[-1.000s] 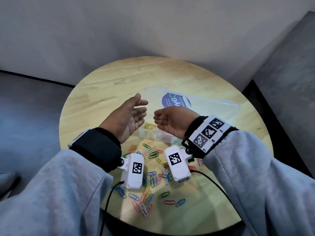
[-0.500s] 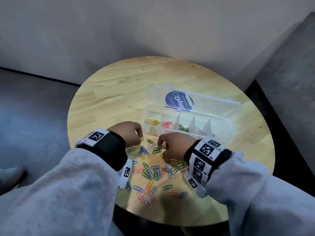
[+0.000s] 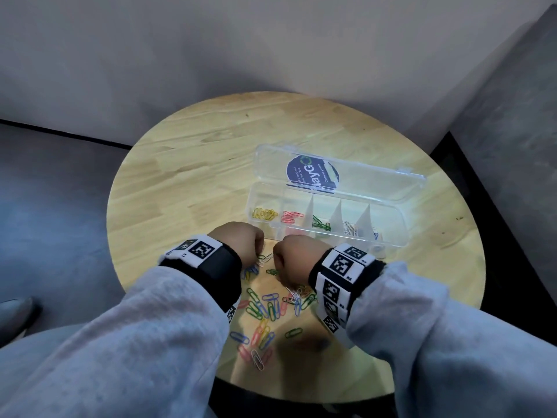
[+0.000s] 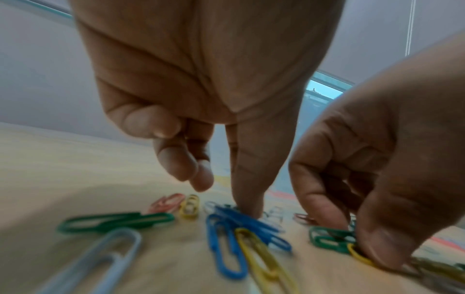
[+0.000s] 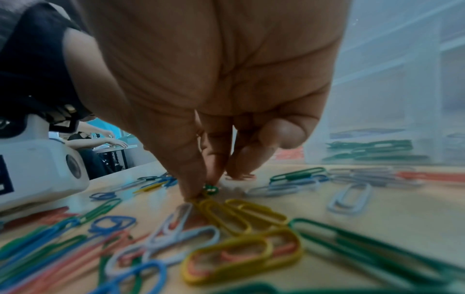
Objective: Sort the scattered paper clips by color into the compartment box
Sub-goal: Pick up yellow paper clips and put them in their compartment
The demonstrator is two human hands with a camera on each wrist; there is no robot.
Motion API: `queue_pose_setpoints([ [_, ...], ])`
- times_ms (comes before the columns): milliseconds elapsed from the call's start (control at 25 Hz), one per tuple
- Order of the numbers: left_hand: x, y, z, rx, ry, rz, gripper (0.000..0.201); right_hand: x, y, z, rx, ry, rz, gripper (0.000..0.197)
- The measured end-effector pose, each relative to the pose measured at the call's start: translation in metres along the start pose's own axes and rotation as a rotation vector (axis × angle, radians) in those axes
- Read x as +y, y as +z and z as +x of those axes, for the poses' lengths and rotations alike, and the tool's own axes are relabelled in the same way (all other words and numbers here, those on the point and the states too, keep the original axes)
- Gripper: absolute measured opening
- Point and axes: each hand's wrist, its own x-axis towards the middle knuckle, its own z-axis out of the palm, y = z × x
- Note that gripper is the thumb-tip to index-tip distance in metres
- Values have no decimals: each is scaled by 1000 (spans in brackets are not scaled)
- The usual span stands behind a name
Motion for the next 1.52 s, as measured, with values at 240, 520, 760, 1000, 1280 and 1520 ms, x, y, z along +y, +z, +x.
queue_pose_setpoints([
  [240,4,6,6,-40,-20,55,18,-1,6,-3,-53,39,-21,25],
  [520,3,8,2,-73,-49,3,23,15,2,-12,-11,34,220,8],
  [760,0,-11,-12,13,39,-138,14,37,6,-20,-81,97,984,23],
  [1000,-18,-29,-34,-10,51,-414,24,46,8,-30,-77,187,1512,28],
  [1280,-19,-18,-39,-78,-31,-685,19,45,17,-36,-84,200,1564,31],
  [1520,-11,-11,-42,-119,-11,-127,18,52,19,-38,-26,254,1464,33],
])
